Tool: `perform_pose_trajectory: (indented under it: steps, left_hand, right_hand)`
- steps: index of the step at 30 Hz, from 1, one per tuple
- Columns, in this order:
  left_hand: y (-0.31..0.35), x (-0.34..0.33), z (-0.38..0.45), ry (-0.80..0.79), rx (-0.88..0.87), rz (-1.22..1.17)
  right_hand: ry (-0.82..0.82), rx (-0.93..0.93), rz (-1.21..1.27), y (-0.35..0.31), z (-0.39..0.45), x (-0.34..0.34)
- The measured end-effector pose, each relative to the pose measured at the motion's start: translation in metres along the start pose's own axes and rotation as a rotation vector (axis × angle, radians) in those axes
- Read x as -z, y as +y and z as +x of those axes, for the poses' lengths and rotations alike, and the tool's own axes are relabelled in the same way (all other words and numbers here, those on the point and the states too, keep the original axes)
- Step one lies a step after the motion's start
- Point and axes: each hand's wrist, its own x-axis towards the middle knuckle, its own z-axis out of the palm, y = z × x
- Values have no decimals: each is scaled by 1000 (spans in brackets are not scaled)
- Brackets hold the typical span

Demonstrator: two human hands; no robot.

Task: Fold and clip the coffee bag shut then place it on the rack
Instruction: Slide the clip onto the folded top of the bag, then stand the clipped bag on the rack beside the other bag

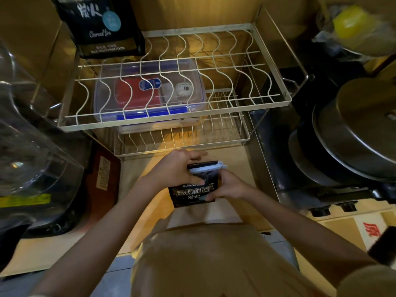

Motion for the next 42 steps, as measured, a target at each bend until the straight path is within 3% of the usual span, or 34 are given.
perform_pose_trajectory:
  steps: [2,5,7,9,13,17,28,42]
  left_hand:
    - [-20,5,-11,-68,112,-82]
    - [-52,1,-39,-68,342,-621]
    - [-60,-20,-52,-112,416,-787]
    - [-56,-50,-56,-123,412,-773]
    - [-53,-84,-53,200,434,-823]
    - [-46,-72,-56,240,429,-723]
    - [22,56,-73,222,159,-425]
    - [85,219,-51,422,-27,-448]
  right_hand:
    - [50,5,20,4,1,-5]
    - [57,29,53,8,1,-6]
    - [58,29,66,8,-2,-8]
    - [77,30,69,7,-4,-10]
    - [114,36,74,0,-12,-14]
    - [98,57,47,-11,-19,-9]
    - [52,202,-108,-133,-69,37]
    - [249,515,-175,-289,-74,107]
